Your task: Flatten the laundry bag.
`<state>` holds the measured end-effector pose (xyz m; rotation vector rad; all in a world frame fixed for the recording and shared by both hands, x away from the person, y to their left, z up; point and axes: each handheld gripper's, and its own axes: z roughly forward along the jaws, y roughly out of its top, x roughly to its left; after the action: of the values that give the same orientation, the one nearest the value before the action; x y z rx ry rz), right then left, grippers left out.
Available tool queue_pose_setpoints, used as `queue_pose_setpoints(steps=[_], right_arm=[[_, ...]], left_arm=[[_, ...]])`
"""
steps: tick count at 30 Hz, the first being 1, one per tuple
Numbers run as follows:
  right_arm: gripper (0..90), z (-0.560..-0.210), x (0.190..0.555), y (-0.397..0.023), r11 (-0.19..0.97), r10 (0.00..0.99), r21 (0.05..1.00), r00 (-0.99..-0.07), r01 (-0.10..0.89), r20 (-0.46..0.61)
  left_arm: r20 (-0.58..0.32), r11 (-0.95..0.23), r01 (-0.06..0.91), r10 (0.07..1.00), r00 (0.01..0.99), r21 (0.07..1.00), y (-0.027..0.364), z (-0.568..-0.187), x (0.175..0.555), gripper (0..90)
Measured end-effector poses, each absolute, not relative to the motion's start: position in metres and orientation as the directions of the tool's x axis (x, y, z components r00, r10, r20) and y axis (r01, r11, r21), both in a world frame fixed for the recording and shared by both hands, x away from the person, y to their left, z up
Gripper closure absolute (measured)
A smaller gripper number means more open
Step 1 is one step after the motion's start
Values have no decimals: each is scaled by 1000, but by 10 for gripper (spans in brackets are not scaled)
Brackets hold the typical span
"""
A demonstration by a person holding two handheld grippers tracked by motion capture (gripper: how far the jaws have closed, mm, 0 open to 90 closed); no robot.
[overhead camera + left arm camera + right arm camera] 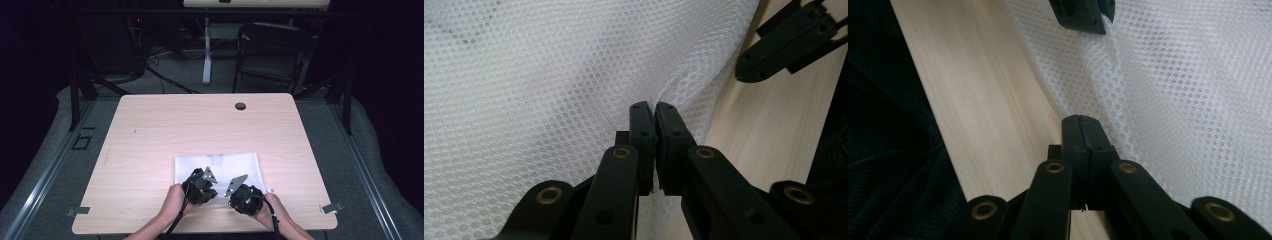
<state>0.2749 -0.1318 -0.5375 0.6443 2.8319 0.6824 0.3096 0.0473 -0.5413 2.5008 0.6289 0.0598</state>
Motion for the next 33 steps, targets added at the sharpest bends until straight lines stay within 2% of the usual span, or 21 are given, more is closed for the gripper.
queue_pose_setpoints(steps=[9,14,33], right_arm=[[900,-549,279,-125,813,439,474,-890,337,-120],[900,-558,281,-121,814,441,464,-891,348,-105],[900,-558,282,-123,816,431,464,-898,346,-87]], left_arm=[[-92,-736,423,446,890,529,48,-541,310,872],[-90,-743,414,435,896,526,48,-540,308,874],[-99,-700,447,478,873,557,51,-535,312,877]])
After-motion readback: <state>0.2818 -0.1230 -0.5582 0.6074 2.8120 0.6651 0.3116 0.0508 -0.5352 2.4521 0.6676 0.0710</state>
